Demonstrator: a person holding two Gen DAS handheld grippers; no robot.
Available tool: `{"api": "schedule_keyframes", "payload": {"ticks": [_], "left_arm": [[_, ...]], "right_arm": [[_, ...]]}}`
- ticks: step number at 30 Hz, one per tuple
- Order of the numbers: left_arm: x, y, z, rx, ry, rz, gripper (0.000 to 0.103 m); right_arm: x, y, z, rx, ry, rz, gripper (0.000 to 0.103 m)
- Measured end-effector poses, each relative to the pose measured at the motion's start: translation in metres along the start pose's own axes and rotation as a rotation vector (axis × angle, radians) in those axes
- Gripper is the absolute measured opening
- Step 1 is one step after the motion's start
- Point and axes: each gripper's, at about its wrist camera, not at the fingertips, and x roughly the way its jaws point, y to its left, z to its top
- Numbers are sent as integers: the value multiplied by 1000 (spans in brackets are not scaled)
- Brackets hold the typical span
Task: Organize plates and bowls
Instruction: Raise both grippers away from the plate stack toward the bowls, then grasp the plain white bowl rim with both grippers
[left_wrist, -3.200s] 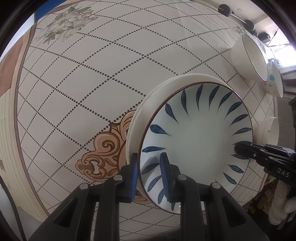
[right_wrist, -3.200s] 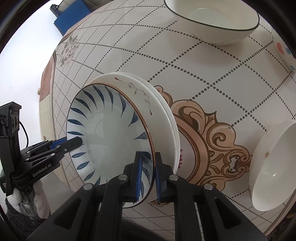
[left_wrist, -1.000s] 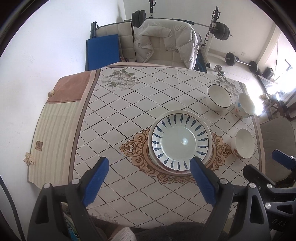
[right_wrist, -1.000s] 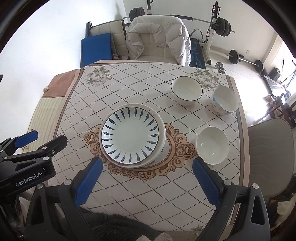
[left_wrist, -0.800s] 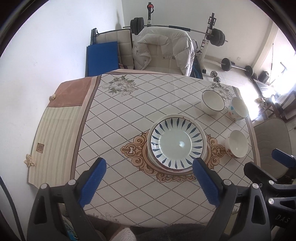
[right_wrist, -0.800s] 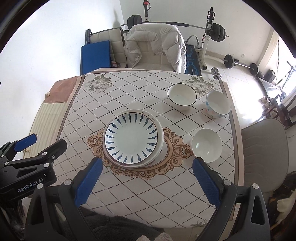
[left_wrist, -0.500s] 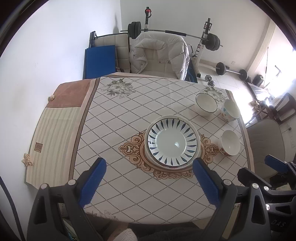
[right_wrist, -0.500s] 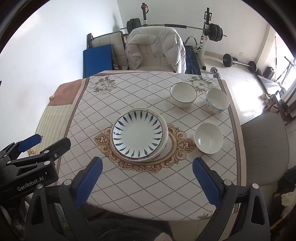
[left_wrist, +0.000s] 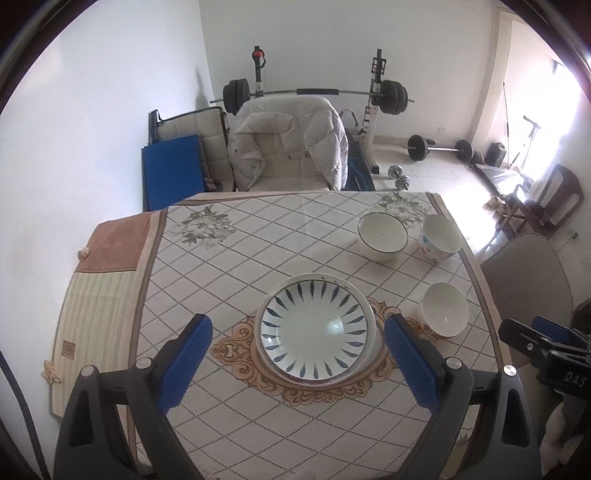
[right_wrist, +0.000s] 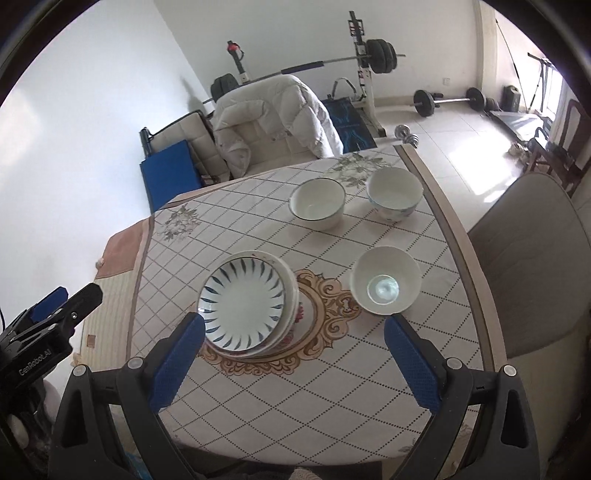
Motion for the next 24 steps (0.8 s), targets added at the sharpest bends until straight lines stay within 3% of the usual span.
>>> {"api": "schedule_keyframes", "payload": {"ticks": [3, 10, 11, 17, 20, 22, 24], "left_arm": [[44, -37, 14, 32, 113, -75, 91], [169, -132, 40, 65, 375, -182, 49], [189, -143, 41, 69, 414, -181, 47], [276, -178, 33, 47, 594, -195, 33], [293, -187, 26, 40, 633, -211, 32], [298, -193, 20, 46, 653, -209, 22], [304, -197, 14, 40, 681, -207, 16]], "right_arm": [[30, -52, 14, 72, 72, -29, 99], [124, -167, 35, 184, 272, 17, 98], [141, -178, 37, 185, 303, 19, 96], [228, -212, 41, 172, 462, 81, 71], [257, -215, 41, 160, 522, 108, 62], [271, -217, 39, 157, 552, 126, 52], [280, -217, 39, 150, 573, 133, 28]]}}
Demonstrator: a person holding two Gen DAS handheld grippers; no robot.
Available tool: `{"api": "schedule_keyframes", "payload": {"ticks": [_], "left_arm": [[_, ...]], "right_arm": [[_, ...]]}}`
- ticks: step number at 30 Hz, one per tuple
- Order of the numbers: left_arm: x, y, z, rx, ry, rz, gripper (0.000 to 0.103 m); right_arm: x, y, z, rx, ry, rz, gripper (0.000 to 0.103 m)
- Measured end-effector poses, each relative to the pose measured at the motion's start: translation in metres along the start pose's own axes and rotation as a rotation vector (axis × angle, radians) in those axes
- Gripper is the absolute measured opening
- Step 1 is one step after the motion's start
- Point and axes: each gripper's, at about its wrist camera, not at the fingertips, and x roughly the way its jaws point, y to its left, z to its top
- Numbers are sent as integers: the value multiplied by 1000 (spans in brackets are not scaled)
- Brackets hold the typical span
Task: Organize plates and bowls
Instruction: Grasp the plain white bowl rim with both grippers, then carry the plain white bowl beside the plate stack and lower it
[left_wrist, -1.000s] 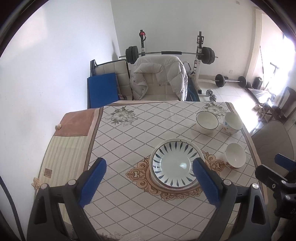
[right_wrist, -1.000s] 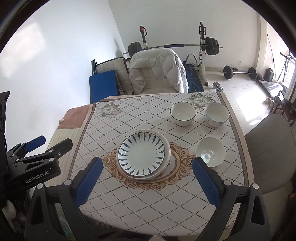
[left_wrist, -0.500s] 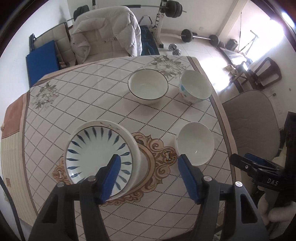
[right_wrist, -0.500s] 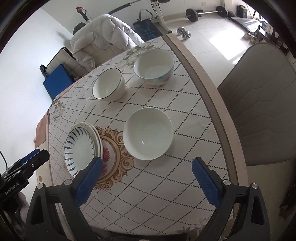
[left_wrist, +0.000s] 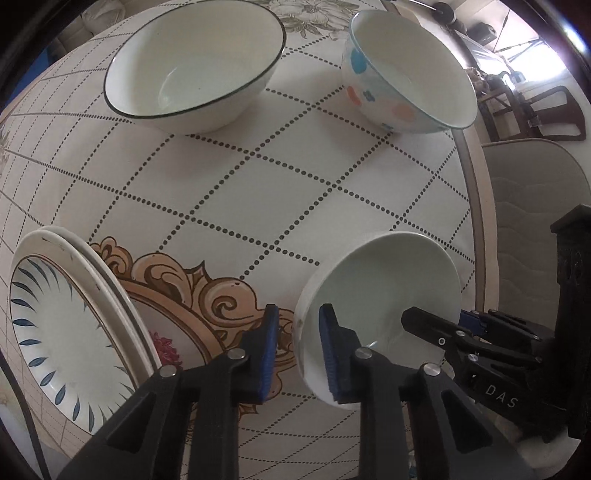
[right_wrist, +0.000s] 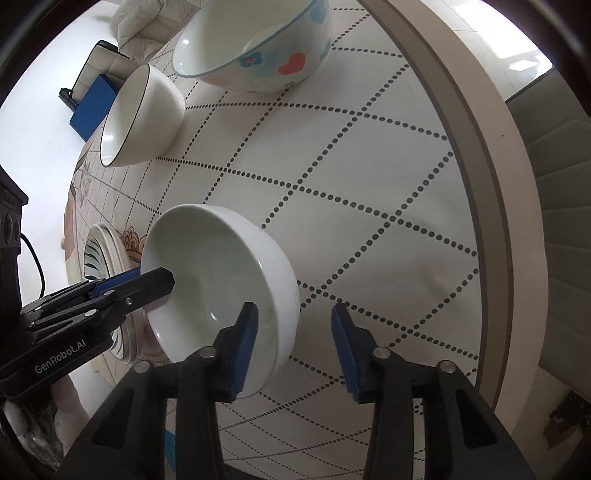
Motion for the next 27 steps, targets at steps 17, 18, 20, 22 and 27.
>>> {"api": "schedule_keyframes", "payload": {"ticks": [17, 18, 20, 22, 27], "left_arm": [[-25, 18, -8, -63, -36, 35, 11], [-27, 25, -12, -72, -41, 36, 11], [-29, 31, -15, -81, -44, 43, 11], [-33, 39, -14, -94, -44, 45, 11], [-25, 50, -20, -119, -22, 45, 11]], "right_arm": [[-1, 44, 29, -83, 19, 11, 13], [-1, 48, 31, -89, 19, 11, 13], [-3, 55, 36, -109, 16, 6, 13], [-3, 63, 41, -123, 15, 5, 13], [-1, 73, 52, -152, 34, -6, 13]]}}
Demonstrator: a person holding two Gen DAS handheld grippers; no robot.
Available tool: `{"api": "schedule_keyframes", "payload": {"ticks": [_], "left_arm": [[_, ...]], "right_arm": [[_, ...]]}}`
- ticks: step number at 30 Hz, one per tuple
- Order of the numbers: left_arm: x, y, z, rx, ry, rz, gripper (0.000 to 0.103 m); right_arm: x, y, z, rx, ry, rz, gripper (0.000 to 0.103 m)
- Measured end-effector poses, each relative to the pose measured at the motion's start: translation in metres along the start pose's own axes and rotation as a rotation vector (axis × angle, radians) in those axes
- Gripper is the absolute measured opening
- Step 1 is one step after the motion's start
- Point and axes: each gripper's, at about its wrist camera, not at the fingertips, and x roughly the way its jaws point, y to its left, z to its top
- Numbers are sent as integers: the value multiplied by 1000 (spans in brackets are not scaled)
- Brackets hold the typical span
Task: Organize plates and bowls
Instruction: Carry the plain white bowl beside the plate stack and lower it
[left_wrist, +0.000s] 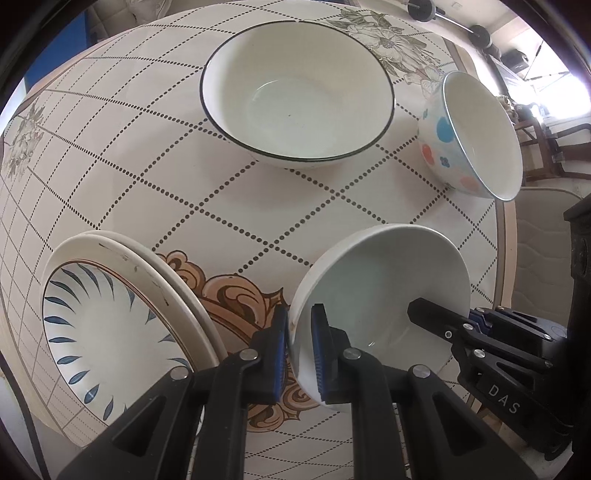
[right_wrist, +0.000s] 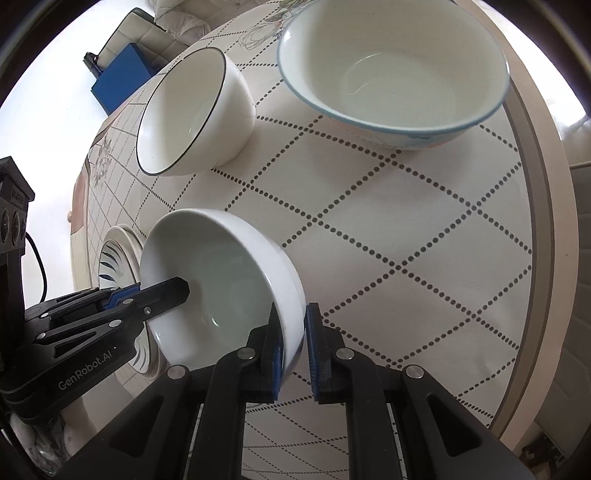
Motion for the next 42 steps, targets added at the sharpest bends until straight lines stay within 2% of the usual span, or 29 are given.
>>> {"api": "schedule_keyframes", "payload": {"ticks": [11, 14, 16, 18, 22, 25, 27, 29, 32, 34, 36, 40, 42], "left_arm": [[19, 12, -10, -32, 51, -1, 11], [16, 19, -8, -59, 55, -3, 12], [7, 23, 6, -75, 53, 4, 12], [-4, 28, 1, -83, 40, -1, 14], [-34, 38, -9, -94, -21, -10, 22], [-59, 44, -7, -94, -88, 14, 28], [-72, 48, 4, -106, -116, 16, 28], [-79, 52, 23, -121, -132, 6, 29], [-80, 62, 49, -165, -124, -37, 35], [-79, 71, 69, -203, -115, -87, 49], [-76, 76, 83, -243, -115, -118, 55], [-61, 83, 107, -307, -80, -183, 56], [-52, 87, 117, -333, -62, -190, 56]], "right_arm": [[24, 9, 2, -25, 61, -28, 13], [28, 13, 6, -20, 78, -17, 14], [26, 10, 8, -8, 90, -5, 14], [20, 7, 9, 4, 84, 7, 16], [-2, 3, 11, -2, 61, -6, 28], [-26, 8, 14, -29, 25, 1, 45], [-42, 14, 20, -45, 3, 19, 63], [-58, 24, 30, -65, -22, 43, 69], [-78, 40, 53, -93, -62, 62, 69], [-85, 53, 74, -118, -77, 54, 69], [-88, 63, 96, -142, -84, 30, 69], [-74, 70, 142, -165, -48, 13, 69], [-59, 73, 163, -171, -10, 6, 69]]}}
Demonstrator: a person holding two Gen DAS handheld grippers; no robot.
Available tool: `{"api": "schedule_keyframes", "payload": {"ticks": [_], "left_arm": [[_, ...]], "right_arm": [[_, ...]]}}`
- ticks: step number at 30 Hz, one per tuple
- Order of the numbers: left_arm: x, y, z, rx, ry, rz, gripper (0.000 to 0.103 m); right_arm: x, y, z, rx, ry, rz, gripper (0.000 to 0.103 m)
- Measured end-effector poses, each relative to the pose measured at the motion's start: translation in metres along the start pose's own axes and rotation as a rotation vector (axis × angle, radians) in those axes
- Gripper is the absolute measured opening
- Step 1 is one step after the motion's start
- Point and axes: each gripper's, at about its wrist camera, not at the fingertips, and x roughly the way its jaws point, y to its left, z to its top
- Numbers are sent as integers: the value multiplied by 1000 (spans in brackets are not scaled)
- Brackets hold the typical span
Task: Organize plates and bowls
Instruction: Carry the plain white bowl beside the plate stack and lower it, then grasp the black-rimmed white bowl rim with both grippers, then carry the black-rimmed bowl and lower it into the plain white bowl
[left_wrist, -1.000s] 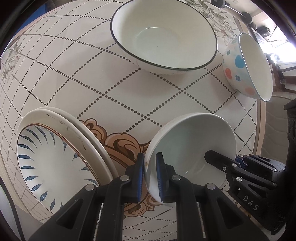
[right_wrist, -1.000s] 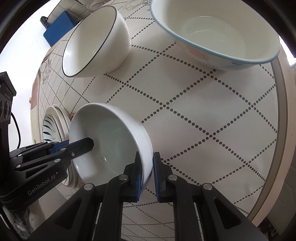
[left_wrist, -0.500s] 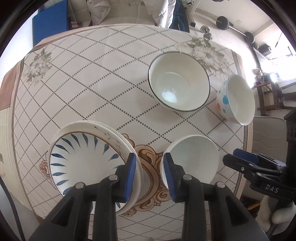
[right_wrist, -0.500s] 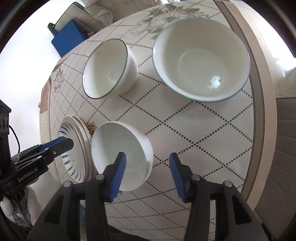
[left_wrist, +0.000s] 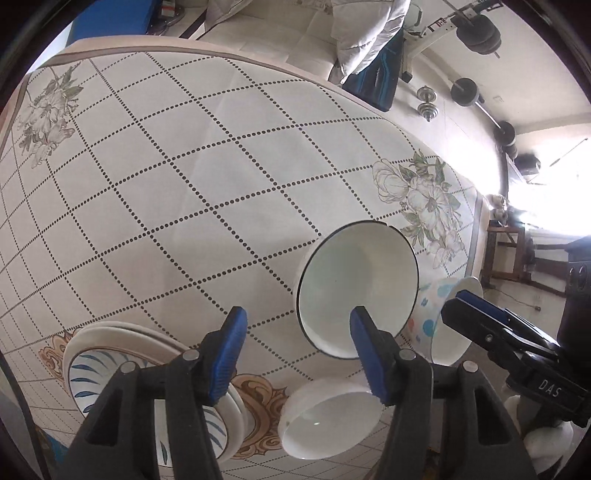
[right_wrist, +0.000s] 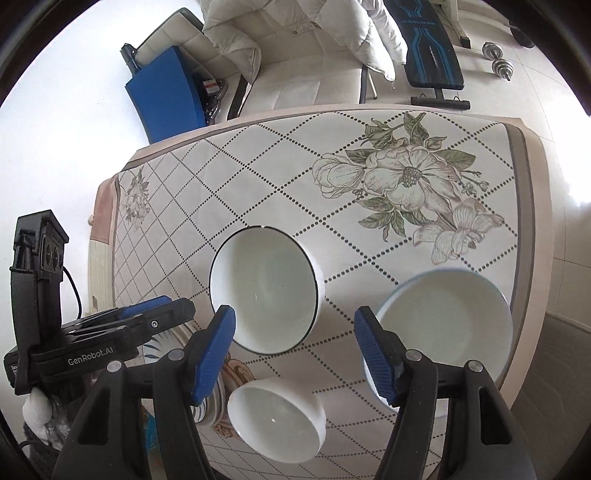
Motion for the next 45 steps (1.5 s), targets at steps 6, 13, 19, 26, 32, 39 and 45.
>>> {"api": "schedule_keyframes", "payload": {"ticks": [6, 13, 19, 26, 32, 39, 45], "left_arm": [[29, 0, 10, -14, 54, -4, 54], [47, 0, 6, -10, 78, 0, 20], [58, 0, 6, 1, 81, 1, 6], [54, -7, 7, 23, 60, 41, 6], [40, -12, 7, 44, 42, 53, 6], [20, -26, -1, 79, 10, 56, 6], [0, -37, -19, 124, -13, 55, 6]], "right_arm": [[41, -3, 32, -56, 97, -29, 68], [70, -7, 40, -72, 151, -26, 50], [84, -7, 37, -88, 188, -56, 17], [91, -2, 33, -103, 177, -111, 9], [84, -3, 30, -69, 164, -75, 8], [57, 2, 25, -59, 133, -59, 8], [24, 7, 8, -55, 93, -62, 8]]}}
